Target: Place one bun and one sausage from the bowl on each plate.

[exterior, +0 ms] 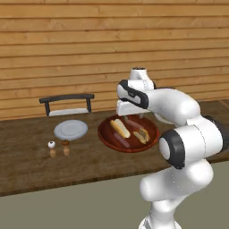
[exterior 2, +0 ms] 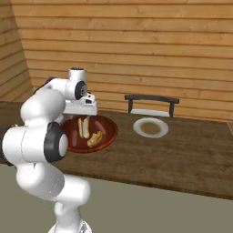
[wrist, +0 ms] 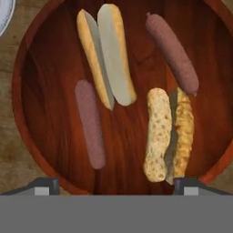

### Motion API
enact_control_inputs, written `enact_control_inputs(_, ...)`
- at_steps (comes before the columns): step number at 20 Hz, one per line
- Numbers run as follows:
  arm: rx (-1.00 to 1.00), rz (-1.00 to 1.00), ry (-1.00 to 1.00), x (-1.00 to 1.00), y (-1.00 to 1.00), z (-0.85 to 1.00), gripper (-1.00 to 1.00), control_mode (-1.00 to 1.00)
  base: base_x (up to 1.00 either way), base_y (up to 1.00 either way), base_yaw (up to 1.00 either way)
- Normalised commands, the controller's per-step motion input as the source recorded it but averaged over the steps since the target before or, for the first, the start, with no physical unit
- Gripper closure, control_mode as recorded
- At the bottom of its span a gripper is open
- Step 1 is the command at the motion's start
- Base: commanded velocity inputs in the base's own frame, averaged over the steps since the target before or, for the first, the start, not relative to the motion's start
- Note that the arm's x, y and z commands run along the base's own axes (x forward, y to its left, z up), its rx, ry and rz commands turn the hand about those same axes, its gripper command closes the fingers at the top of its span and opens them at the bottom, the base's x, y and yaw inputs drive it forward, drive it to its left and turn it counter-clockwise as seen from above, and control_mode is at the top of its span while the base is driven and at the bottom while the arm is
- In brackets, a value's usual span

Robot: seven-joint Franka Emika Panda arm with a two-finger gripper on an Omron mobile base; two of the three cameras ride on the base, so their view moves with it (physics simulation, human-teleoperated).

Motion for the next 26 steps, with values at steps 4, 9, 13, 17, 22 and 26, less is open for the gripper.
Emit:
enact_control_inputs(4,0.02,0.09,0.05,0.96,0.1,-0.22,-1.0,-1.0,0.0,0.0,0.0)
enact_control_inputs(9,0.05,0.15,0.03,0.69,-0.05,-0.51,-1.0,-1.0,0.0,0.0,0.0)
enact_control_inputs(13,0.0,0.09,0.03,0.04,0.04,-0.44,-1.0,-1.0,0.0,0.0,0.0)
enact_control_inputs(17,0.0,0.08,0.0,0.0,0.21,-0.37,-1.0,-1.0,0.0,0.0,0.0)
enact_control_inputs(22,0.0,0.08,-0.01,0.06,0.15,-0.26,-1.0,-1.0,0.0,0.0,0.0)
enact_control_inputs(26,0.0,0.04,-0.03,0.4,0.0,-0.4,-1.0,-1.0,0.0,0.0,0.0)
